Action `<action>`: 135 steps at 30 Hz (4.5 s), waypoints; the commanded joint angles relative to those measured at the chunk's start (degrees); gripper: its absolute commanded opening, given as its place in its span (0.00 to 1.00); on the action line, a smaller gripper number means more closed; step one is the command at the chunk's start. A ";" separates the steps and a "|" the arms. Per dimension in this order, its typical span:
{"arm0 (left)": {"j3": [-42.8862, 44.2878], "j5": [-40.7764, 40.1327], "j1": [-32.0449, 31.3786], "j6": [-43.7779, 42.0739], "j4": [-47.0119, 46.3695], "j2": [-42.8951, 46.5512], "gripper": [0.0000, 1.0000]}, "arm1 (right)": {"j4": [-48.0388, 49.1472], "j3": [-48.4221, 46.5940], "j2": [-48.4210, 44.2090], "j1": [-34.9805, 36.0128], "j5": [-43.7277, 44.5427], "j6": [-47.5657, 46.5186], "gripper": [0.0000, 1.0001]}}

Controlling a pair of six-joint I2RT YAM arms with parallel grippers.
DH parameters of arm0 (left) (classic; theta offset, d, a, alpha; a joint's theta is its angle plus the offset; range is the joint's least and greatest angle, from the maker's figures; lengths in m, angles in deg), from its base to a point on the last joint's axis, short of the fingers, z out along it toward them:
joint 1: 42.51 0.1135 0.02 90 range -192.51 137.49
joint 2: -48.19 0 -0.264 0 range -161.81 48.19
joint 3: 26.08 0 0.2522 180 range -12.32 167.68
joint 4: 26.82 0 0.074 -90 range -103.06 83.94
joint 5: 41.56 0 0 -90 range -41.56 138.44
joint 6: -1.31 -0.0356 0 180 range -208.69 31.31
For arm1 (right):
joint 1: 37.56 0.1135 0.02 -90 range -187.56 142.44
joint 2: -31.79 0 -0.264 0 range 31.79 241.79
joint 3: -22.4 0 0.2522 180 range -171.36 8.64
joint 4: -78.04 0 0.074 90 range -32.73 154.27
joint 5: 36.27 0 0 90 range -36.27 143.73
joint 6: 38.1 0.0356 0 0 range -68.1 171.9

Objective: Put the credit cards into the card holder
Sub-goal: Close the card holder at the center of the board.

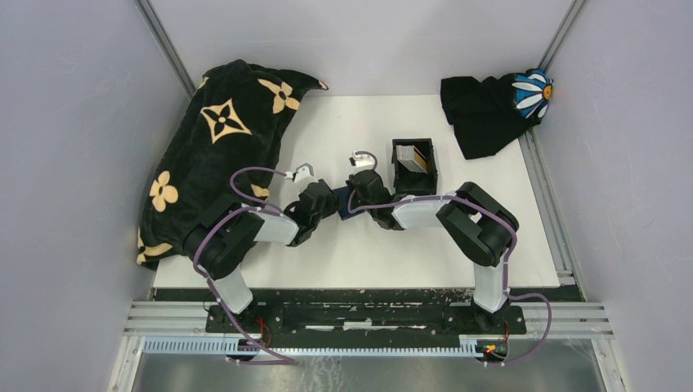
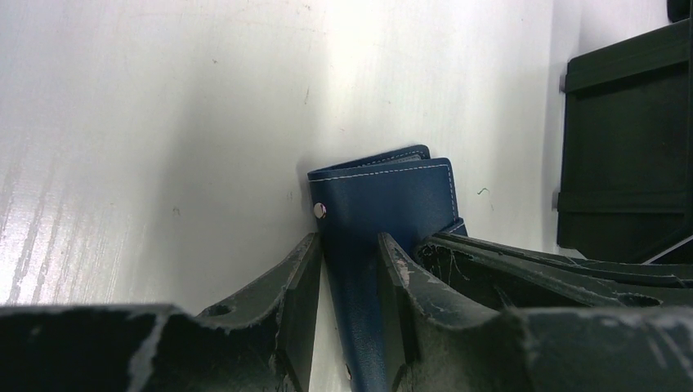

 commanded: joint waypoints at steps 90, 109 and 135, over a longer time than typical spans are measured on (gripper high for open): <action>-1.55 -7.24 -8.81 7.97 1.84 -6.80 0.03 | 3.74 20.57 7.28 18.21 15.09 16.44 0.01; -5.42 -8.84 -9.94 10.70 -0.39 -4.56 0.03 | 7.59 23.73 12.75 21.72 19.98 21.94 0.01; -3.26 -18.42 -9.92 3.85 8.48 14.37 0.36 | -6.31 8.74 -5.60 21.38 19.94 -1.31 0.33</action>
